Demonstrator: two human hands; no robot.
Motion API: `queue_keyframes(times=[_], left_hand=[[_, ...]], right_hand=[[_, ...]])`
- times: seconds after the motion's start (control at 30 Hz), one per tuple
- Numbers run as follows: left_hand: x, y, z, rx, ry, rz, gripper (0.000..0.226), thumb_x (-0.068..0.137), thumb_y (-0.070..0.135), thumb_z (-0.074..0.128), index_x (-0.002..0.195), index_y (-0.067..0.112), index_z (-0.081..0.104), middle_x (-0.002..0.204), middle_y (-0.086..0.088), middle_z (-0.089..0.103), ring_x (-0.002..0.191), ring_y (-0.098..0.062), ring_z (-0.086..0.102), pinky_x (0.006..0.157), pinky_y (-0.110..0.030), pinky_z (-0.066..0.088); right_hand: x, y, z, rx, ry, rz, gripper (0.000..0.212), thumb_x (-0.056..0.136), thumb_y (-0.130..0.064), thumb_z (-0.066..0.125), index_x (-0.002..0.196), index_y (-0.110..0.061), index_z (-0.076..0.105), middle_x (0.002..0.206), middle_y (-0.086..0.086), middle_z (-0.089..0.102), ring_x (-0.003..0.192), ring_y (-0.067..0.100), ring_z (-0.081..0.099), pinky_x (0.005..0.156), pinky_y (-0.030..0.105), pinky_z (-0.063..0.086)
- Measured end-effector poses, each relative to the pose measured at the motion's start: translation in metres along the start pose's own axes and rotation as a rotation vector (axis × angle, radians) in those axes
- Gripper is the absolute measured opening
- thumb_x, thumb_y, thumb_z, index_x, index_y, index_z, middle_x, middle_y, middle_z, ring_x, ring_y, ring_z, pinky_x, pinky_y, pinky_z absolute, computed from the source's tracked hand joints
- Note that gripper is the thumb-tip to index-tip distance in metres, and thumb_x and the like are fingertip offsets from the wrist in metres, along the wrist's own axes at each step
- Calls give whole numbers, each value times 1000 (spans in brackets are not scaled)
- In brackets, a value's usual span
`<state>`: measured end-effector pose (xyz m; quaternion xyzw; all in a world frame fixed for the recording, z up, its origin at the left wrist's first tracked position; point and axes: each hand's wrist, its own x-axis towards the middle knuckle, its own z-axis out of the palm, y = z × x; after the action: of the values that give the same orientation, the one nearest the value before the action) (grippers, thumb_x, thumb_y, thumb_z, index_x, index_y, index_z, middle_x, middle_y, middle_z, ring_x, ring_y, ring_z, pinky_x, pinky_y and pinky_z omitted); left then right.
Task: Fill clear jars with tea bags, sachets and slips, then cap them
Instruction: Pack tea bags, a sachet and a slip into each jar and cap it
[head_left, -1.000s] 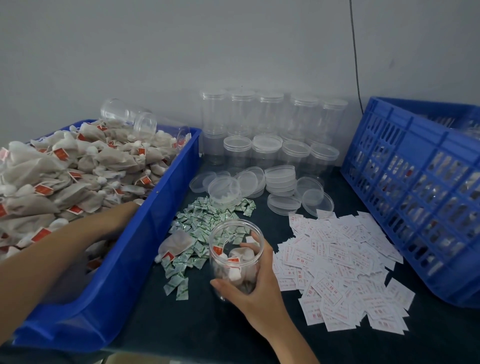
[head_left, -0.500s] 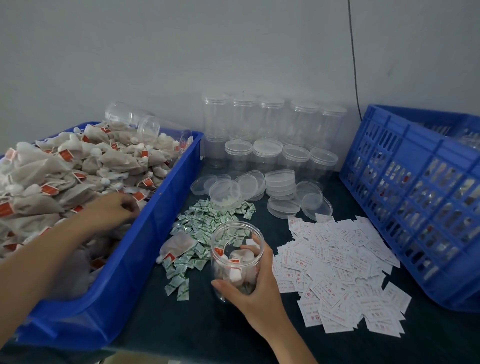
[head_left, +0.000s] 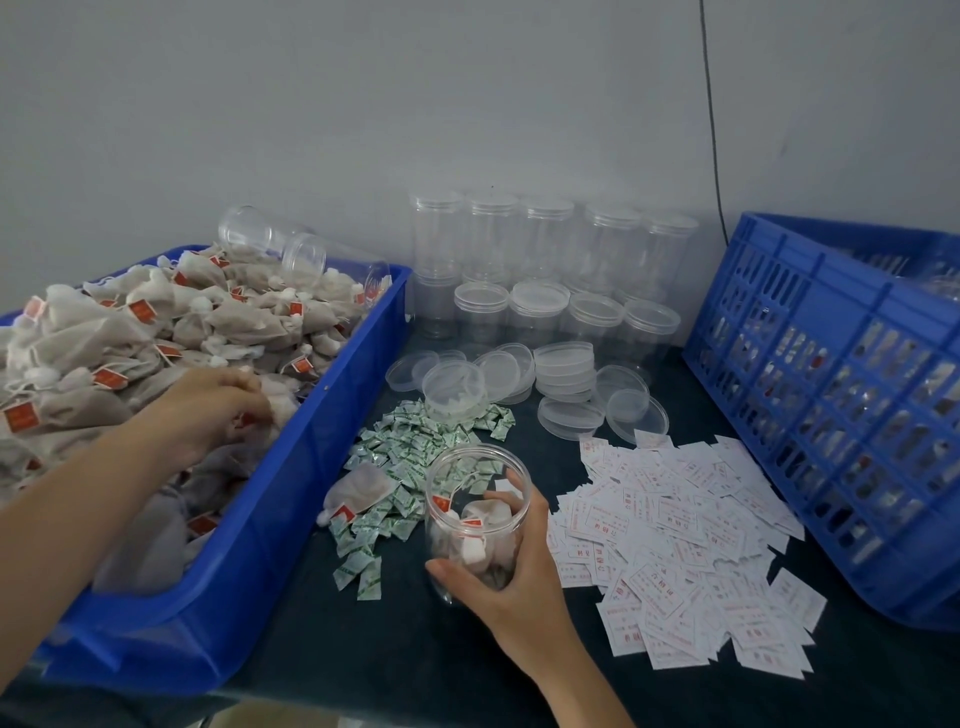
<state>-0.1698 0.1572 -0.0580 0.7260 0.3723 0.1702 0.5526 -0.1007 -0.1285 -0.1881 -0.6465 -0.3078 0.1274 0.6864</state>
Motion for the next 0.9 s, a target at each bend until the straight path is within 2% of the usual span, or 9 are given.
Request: queue_keyframes(times=[0.1,0.23,0.3,0.4,0.47,0.53,0.6,0.73,0.9], left_hand=[[1,-3,0,91,23,-23,29,83,-23,43,83,0,60,83,-15,53,67,-21,49,43,-20,48],[5,1,1,-52,50,-12,23,82,-12,59,100,-1,67,106,-7,56,99,-11,54,86,-26,45],[1,4,-1,-208,47,19,11,84,-1,65,94,1,67,104,-9,61,92,-3,61,86,-19,47],[-8,11,-2,-70,138,240,15,83,4,67,89,18,69,112,-1,64,106,-10,57,95,-27,40],[-20,23,4,54,161,408,22,81,4,70,87,25,69,104,10,65,97,1,57,87,-20,39],[-39,38,17,61,46,500,23,76,5,73,87,25,71,92,15,69,81,9,61,71,-12,46],[-63,51,35,10,-146,529,26,67,10,76,89,22,73,88,8,73,79,3,67,64,-9,51],[-96,55,74,-40,-431,535,31,68,0,75,96,13,70,94,2,75,85,-11,72,71,-16,55],[-102,50,97,-15,-508,502,27,79,-6,71,101,9,68,100,-3,73,91,-16,71,78,-21,57]], right_hand=[[0,1,0,-5,2,6,99,67,-39,94,140,-56,30,131,-18,59,123,11,61,93,20,53],[0,1,0,-8,5,6,98,67,-39,93,140,-57,30,132,-19,59,123,9,60,93,19,53],[0,1,0,-10,5,5,98,67,-40,93,140,-55,30,132,-18,59,123,10,61,93,20,53],[0,0,0,-3,0,-6,95,70,-35,93,140,-54,31,132,-15,61,123,10,61,93,19,53],[0,0,0,9,-5,-6,92,70,-33,92,138,-55,33,130,-16,61,121,10,62,92,19,53],[0,-1,0,23,-14,1,91,70,-32,92,136,-56,34,128,-17,62,118,10,64,90,18,53],[-1,-2,0,29,-14,-3,91,70,-29,92,135,-58,35,128,-17,63,118,10,64,90,18,53],[-3,-3,-2,24,-1,-11,93,70,-29,93,133,-64,34,130,-17,62,121,8,62,91,16,52],[-1,-6,0,5,-3,-13,92,71,-35,92,138,-56,33,131,-18,60,121,7,61,92,19,53]])
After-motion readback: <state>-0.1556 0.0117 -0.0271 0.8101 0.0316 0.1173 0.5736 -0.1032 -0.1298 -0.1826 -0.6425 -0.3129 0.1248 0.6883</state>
